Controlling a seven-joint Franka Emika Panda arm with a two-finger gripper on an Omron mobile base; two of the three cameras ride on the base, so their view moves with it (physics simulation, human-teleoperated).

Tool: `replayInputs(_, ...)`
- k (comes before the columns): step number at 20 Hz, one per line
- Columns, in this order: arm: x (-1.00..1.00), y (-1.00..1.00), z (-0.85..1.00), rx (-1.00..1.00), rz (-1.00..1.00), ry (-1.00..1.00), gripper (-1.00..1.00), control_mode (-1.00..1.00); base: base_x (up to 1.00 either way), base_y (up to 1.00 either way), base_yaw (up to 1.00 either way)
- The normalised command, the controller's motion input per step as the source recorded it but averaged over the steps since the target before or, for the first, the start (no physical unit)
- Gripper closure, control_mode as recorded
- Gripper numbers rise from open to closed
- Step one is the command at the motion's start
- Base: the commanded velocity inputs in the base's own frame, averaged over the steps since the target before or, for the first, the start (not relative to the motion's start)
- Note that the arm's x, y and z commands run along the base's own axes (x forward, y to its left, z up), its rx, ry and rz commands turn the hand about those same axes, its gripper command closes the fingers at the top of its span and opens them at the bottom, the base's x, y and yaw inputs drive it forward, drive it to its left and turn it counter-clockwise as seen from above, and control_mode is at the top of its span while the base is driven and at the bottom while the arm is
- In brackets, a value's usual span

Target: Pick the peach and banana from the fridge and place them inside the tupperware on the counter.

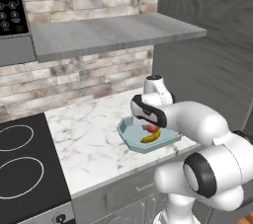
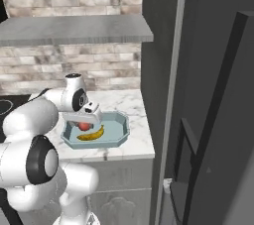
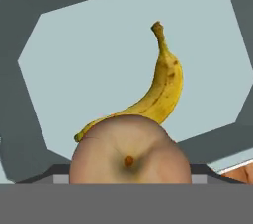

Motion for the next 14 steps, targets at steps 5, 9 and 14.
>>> replayInputs(5,0.31,0.04,-0.47,0.0,0.0,0.0,1.0,-1.0,0.0,0.0,0.0)
replayInputs(9,0.26,0.05,-0.49,0.0,0.0,0.0,1.0,-1.0,0.0,0.0,0.0)
replayInputs(14,0.14,0.08,-0.44,-0.01,0.0,0.0,-1.0,-1.0,0.0,0.0,0.0)
